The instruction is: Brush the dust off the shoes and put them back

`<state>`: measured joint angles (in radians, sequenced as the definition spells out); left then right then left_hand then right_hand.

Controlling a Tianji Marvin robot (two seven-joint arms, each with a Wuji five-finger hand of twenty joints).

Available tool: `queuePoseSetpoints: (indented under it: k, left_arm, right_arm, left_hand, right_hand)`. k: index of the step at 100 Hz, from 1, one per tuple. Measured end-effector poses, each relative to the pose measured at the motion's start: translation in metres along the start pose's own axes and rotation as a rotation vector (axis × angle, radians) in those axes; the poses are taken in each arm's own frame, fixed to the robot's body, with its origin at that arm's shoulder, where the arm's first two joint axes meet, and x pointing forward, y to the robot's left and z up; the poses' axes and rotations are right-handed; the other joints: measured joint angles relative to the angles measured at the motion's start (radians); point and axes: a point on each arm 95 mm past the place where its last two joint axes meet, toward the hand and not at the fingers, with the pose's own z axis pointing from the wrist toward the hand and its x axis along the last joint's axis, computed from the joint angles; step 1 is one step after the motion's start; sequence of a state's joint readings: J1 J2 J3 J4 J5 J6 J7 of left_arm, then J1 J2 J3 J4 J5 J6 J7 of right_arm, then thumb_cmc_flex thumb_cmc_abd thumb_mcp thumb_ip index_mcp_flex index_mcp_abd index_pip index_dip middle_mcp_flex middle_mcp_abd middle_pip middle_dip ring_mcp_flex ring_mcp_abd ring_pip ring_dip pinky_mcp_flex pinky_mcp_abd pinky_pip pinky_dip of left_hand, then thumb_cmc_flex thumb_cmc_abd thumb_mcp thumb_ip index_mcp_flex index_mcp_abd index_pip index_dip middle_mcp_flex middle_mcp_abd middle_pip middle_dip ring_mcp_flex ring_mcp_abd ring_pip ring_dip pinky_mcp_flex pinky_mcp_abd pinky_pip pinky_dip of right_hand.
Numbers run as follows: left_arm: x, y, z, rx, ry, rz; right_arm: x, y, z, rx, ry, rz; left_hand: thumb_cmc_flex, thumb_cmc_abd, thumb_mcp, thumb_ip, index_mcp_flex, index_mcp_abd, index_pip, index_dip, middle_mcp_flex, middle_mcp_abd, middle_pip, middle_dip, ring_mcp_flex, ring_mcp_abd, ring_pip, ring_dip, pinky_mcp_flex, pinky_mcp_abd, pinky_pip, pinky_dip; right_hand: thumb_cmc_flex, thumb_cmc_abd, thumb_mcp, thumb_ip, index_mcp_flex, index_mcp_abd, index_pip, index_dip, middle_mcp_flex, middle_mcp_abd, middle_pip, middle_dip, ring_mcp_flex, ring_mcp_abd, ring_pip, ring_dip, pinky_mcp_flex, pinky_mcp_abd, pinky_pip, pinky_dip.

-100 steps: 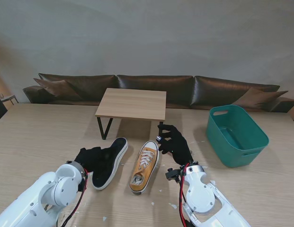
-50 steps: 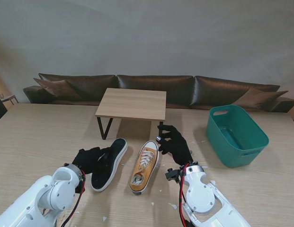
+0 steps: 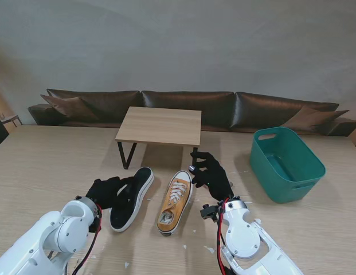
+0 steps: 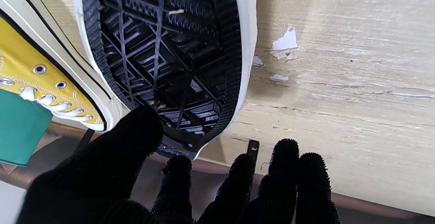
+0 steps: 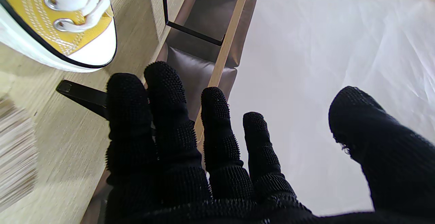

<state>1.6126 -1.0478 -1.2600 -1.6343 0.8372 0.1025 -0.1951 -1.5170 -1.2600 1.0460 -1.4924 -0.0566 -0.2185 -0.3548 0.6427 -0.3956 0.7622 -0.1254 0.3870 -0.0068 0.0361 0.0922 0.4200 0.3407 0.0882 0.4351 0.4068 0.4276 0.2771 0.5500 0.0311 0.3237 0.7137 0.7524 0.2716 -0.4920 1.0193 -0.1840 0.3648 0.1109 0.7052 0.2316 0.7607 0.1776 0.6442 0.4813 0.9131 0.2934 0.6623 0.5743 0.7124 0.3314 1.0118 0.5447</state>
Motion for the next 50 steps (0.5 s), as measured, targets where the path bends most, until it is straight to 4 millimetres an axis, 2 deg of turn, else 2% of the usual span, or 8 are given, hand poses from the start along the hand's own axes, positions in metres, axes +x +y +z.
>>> queuePoseSetpoints:
  k: [15, 50]
  left_arm:
    - [0.001, -0.004, 0.000, 0.016, 0.006, 0.005]
    - [0.003, -0.014, -0.002, 0.040, 0.014, 0.027]
  right_arm:
    - [0.000, 0.000, 0.000, 0.004, 0.000, 0.000]
    - [-0.002, 0.000, 0.001, 0.006, -0.004, 0.000]
  left_hand:
    - [-0.051, -0.003, 0.002, -0.007, -0.016, 0.000, 0.000, -0.010, 0.000, 0.002, 0.000, -0.010, 0.000, 0.001, 0.000, 0.000, 0.002, 0.002, -0.011, 0.000]
    - [-0.052, -0.003, 0.002, -0.007, -0.028, 0.000, -0.003, -0.020, 0.000, 0.002, 0.000, -0.010, 0.001, 0.002, 0.000, -0.001, 0.003, 0.002, -0.011, 0.000]
  right_hand:
    - [0.000, 0.000, 0.000, 0.000, 0.000, 0.000, 0.000, 0.000, 0.000, 0.000, 0.000, 0.000, 0.000, 0.000, 0.000, 0.000, 0.000, 0.000, 0.000, 0.000]
    - [0.000, 0.000, 0.000, 0.000, 0.000, 0.000, 0.000, 0.000, 0.000, 0.000, 0.000, 0.000, 0.000, 0.000, 0.000, 0.000, 0.000, 0.000, 0.000, 0.000]
